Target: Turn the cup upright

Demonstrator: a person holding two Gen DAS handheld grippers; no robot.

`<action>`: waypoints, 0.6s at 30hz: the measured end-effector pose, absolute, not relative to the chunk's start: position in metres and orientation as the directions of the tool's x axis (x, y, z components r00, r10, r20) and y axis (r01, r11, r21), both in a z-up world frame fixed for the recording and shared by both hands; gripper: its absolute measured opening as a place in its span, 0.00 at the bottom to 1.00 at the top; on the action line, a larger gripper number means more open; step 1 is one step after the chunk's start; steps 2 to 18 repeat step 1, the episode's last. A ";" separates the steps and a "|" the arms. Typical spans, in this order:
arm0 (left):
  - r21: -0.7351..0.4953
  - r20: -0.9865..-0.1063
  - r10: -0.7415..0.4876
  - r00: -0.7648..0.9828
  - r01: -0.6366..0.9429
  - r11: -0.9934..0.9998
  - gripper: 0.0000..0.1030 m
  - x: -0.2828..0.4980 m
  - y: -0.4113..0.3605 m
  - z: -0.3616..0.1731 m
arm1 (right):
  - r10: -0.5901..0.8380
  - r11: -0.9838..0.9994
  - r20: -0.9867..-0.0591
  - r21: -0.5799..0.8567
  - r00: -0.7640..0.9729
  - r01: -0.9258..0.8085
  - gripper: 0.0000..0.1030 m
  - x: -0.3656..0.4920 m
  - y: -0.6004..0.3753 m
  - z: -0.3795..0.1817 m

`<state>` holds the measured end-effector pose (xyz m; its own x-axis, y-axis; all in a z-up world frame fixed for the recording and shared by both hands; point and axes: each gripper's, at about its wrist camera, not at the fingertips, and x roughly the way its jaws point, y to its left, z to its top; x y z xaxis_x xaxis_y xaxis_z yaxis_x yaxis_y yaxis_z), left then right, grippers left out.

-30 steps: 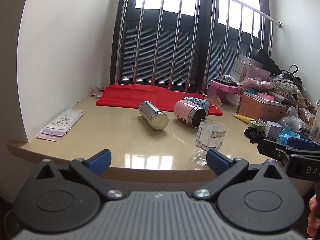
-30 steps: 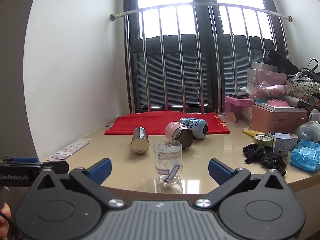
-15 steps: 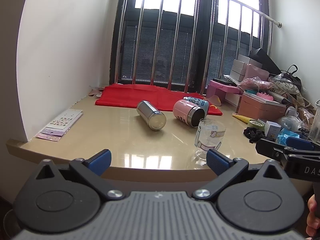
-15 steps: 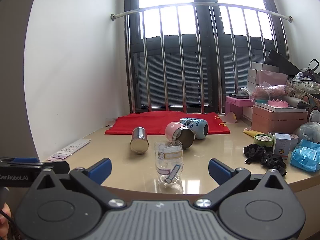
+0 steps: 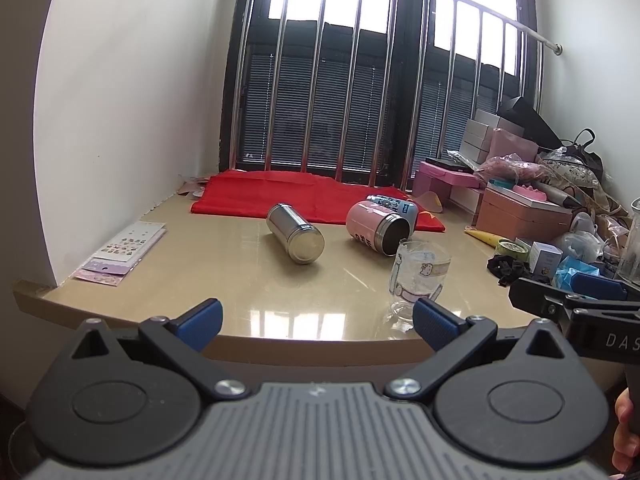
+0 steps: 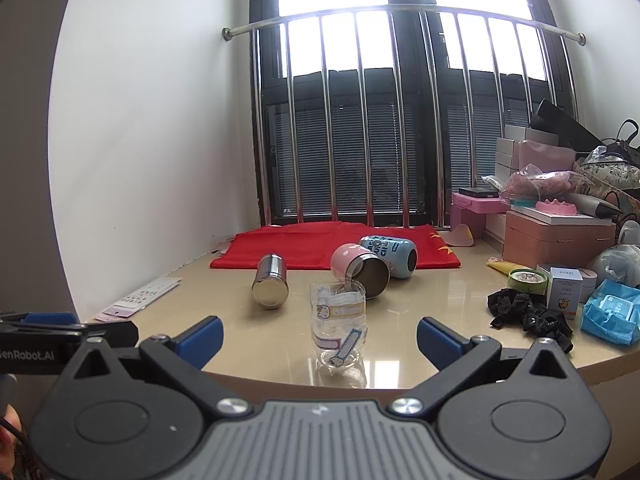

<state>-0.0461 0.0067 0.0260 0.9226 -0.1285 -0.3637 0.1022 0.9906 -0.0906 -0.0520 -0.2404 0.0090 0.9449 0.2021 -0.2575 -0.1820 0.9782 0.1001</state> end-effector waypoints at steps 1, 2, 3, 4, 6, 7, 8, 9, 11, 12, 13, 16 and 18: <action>-0.091 -0.364 -0.129 0.922 0.103 0.991 1.00 -0.046 0.007 0.026 | 0.202 0.978 -0.257 0.099 0.945 -0.182 1.00 -0.052 -0.240 0.009; -0.091 -0.364 -0.129 0.922 0.103 0.991 1.00 -0.046 0.007 0.026 | 0.202 0.978 -0.257 0.099 0.945 -0.182 1.00 -0.052 -0.240 0.009; -0.091 -0.364 -0.129 0.922 0.103 0.991 1.00 -0.046 0.007 0.026 | 0.202 0.978 -0.257 0.099 0.945 -0.182 1.00 -0.052 -0.240 0.009; -0.091 -0.364 -0.129 0.922 0.103 0.991 1.00 -0.046 0.007 0.026 | 0.202 0.978 -0.257 0.099 0.945 -0.182 1.00 -0.052 -0.240 0.009; -0.091 -0.364 -0.129 0.922 0.103 0.991 1.00 -0.046 0.007 0.026 | 0.202 0.978 -0.257 0.099 0.945 -0.182 1.00 -0.052 -0.240 0.009; -0.091 -0.364 -0.129 0.922 0.103 0.991 1.00 -0.046 0.007 0.026 | 0.202 0.978 -0.257 0.099 0.945 -0.182 1.00 -0.052 -0.240 0.009; -0.091 -0.364 -0.129 0.922 0.103 0.991 1.00 -0.046 0.007 0.026 | 0.202 0.978 -0.257 0.099 0.945 -0.182 1.00 -0.052 -0.240 0.009; -0.091 -0.364 -0.129 0.922 0.103 0.991 1.00 -0.046 0.007 0.026 | 0.202 0.978 -0.257 0.099 0.945 -0.182 1.00 -0.052 -0.240 0.009; -0.091 -0.364 -0.129 0.922 0.103 0.991 1.00 -0.046 0.007 0.026 | 0.202 0.978 -0.257 0.099 0.945 -0.182 1.00 -0.052 -0.240 0.009; -0.091 -0.364 -0.129 0.922 0.103 0.991 1.00 -0.046 0.007 0.026 | 0.202 0.978 -0.257 0.099 0.945 -0.182 1.00 -0.052 -0.240 0.009; -0.091 -0.364 -0.129 0.922 0.103 0.991 1.00 -0.046 0.007 0.026 | 0.202 0.978 -0.257 0.099 0.945 -0.182 1.00 -0.052 -0.240 0.009; -0.091 -0.364 -0.129 0.922 0.103 0.991 1.00 -0.046 0.007 0.026 | 0.202 0.978 -0.257 0.099 0.945 -0.182 1.00 -0.052 -0.240 0.009; -0.091 -0.364 -0.129 0.922 0.103 0.991 1.00 -0.046 0.007 0.026 | 0.202 0.978 -0.257 0.099 0.945 -0.182 1.00 -0.052 -0.240 0.009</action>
